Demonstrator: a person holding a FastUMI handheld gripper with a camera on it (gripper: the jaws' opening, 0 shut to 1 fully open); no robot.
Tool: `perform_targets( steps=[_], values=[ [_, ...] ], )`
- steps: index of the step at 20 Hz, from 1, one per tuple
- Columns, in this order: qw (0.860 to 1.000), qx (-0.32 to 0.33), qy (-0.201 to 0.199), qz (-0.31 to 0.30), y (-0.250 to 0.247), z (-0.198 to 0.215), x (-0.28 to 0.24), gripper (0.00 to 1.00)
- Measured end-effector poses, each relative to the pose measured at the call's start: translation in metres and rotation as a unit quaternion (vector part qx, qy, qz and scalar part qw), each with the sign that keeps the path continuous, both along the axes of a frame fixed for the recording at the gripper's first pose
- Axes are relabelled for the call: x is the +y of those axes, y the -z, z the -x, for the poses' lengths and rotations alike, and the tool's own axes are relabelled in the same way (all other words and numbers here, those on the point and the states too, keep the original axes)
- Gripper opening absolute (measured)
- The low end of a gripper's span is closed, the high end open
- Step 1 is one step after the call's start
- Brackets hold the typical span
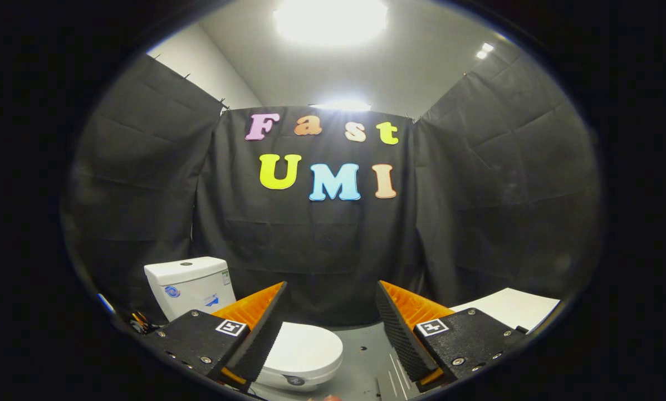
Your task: Open the toilet lid.
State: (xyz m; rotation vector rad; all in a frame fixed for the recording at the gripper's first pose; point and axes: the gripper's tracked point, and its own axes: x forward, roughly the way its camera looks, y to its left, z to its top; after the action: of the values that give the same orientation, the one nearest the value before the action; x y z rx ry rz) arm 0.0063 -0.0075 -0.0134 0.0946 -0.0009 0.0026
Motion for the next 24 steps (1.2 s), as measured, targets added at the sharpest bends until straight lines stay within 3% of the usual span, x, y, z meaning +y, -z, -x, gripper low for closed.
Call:
perform_targets(
  steps=[12,16,20,24],
  values=[
    [0.993,0.066,-0.033,-0.096,0.08,-0.026,0.035,0.94],
    [0.982,0.083,-0.047,-0.164,0.114,-0.033,0.058,0.95],
    [0.961,0.114,-0.058,-0.243,0.156,-0.041,0.08,0.96],
    [0.957,0.164,-0.046,-0.235,0.215,-0.049,0.091,0.96]
  ],
)
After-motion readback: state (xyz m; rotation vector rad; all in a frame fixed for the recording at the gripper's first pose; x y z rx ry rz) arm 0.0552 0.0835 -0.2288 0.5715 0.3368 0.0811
